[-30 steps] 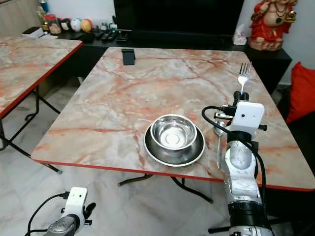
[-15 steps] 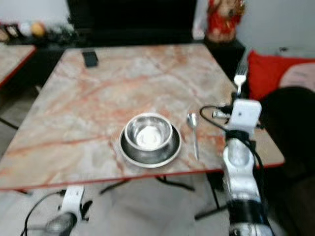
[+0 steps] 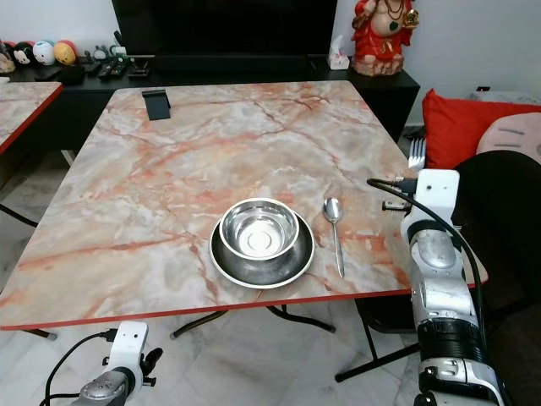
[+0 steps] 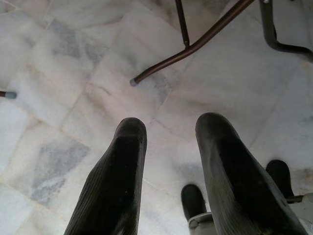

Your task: Setting the table

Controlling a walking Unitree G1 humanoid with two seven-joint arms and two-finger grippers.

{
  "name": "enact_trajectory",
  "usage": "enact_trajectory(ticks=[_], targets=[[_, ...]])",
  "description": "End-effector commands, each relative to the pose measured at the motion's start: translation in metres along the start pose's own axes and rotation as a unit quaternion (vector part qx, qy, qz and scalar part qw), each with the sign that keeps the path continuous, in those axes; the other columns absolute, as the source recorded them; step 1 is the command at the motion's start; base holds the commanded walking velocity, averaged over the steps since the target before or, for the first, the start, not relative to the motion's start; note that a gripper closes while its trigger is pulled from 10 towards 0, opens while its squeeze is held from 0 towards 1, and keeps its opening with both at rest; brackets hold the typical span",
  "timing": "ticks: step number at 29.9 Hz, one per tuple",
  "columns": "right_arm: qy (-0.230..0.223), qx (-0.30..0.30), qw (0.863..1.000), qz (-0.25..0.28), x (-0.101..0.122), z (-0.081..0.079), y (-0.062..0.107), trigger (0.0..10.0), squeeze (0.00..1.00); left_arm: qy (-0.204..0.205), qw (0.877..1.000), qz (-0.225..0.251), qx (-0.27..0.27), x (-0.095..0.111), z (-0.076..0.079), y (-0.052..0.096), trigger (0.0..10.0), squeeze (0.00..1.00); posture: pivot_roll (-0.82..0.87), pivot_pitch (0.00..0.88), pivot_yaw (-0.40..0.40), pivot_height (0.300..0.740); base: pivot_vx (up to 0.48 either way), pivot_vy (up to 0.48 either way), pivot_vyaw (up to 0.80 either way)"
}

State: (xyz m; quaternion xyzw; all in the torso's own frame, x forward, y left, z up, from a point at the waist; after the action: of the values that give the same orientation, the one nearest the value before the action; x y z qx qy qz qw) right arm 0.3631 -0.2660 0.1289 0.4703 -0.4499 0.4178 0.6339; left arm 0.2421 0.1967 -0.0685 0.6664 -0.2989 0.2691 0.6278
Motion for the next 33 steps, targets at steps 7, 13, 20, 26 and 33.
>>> enact_trajectory(ticks=[7,13,20,26,33], targets=[[-0.005,0.079,0.995,-0.061,-0.007,-0.015,-0.007,10.0,0.00,-0.005,1.000,-0.011,-0.004,-0.003,0.001,0.000,10.0,0.00,0.01,0.000,0.000,0.740,0.000,0.000,0.00],[-0.001,0.094,0.993,-0.068,-0.009,-0.023,-0.011,10.0,0.00,-0.004,1.000,-0.014,-0.003,-0.005,0.001,0.001,10.0,0.00,0.01,0.000,-0.003,0.740,0.000,0.000,0.00],[0.010,0.074,0.995,-0.073,-0.013,-0.028,-0.018,10.0,0.00,-0.003,1.000,-0.016,-0.001,-0.006,-0.001,0.001,10.0,0.00,0.02,0.000,-0.011,0.740,0.000,0.000,0.00],[-0.009,0.058,0.997,-0.051,-0.010,-0.036,-0.022,10.0,0.00,-0.003,1.000,-0.017,0.001,-0.007,-0.003,0.001,10.0,0.00,0.03,0.000,-0.013,0.740,0.000,0.000,0.00],[-0.012,0.067,0.997,-0.048,-0.011,-0.047,-0.024,10.0,0.00,-0.003,1.000,-0.018,0.001,-0.008,-0.002,0.002,10.0,0.00,0.04,0.000,-0.016,0.740,0.000,0.000,0.00]])
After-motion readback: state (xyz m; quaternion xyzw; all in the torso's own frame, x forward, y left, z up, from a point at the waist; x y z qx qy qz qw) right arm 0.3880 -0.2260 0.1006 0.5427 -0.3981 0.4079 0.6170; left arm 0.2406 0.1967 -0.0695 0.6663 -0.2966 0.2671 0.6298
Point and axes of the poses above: a point about 5 cm out from each wrist's last joint towards the gripper, its own y axis pointing back from the gripper into the wrist, its own x axis along the axis of the wrist's last joint, z = x × y, the point moved 2 cm from there along -y, pointing out of the wrist towards the gripper, and after that the axes turned 3 degrees about y, right-handed, at the moved point
